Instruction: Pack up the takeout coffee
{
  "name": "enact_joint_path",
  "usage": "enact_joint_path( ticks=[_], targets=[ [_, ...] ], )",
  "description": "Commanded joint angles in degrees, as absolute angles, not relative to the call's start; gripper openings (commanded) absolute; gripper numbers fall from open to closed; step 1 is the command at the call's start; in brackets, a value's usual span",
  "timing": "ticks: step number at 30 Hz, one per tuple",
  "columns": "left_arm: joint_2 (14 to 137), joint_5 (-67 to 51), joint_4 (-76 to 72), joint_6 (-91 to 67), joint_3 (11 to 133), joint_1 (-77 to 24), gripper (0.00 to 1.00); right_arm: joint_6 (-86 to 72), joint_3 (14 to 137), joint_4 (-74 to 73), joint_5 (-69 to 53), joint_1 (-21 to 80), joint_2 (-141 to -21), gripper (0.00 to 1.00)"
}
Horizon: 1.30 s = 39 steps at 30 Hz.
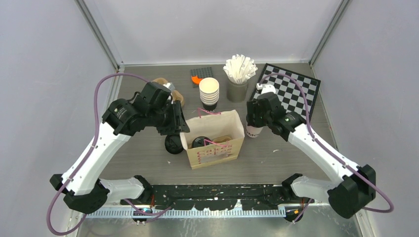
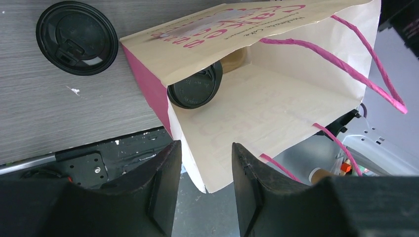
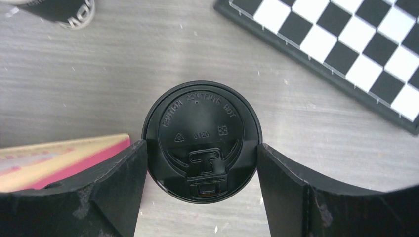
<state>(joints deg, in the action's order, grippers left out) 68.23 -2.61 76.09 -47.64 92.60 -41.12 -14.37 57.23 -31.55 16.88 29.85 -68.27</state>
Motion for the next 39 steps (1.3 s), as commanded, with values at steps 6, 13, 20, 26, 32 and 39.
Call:
enact_joint_path(
  ticks=[6, 13, 20, 26, 32, 39],
  targets=[
    [65.9, -2.7, 72.1, -47.3, 91.2, -40.9, 0.44, -20.0, 47.7, -34.9, 19.6, 30.7, -58.6, 0.72],
    [64.8, -2.5, 71.5, -47.9, 90.7, -40.9, 0.44, -22.5, 47.6, -37.4, 18.6, 31.9, -56.2, 0.81],
    [63.4, -1.2, 71.5, -48.2, 90.1, -40.9, 0.45, -23.1, 53.6, -47.0, 17.6, 32.5, -56.1, 0.87],
    [62.6, -0.6, 71.4, -48.0, 89.7, -40.9, 0.46, -24.2, 60.1, -53.6, 16.5, 32.5, -58.6, 0.89],
    [62.8, -0.4, 71.8, -46.9, 90.8, -40.9, 0.47, -25.6, 70.6, -63.4, 14.6, 32.3, -66.0, 0.94],
    [64.1, 1.3, 72.2, -45.6, 92.5, -40.9, 0.49, -24.8, 77.6, -69.6, 10.5, 29.8, -73.5, 0.95]
  ],
)
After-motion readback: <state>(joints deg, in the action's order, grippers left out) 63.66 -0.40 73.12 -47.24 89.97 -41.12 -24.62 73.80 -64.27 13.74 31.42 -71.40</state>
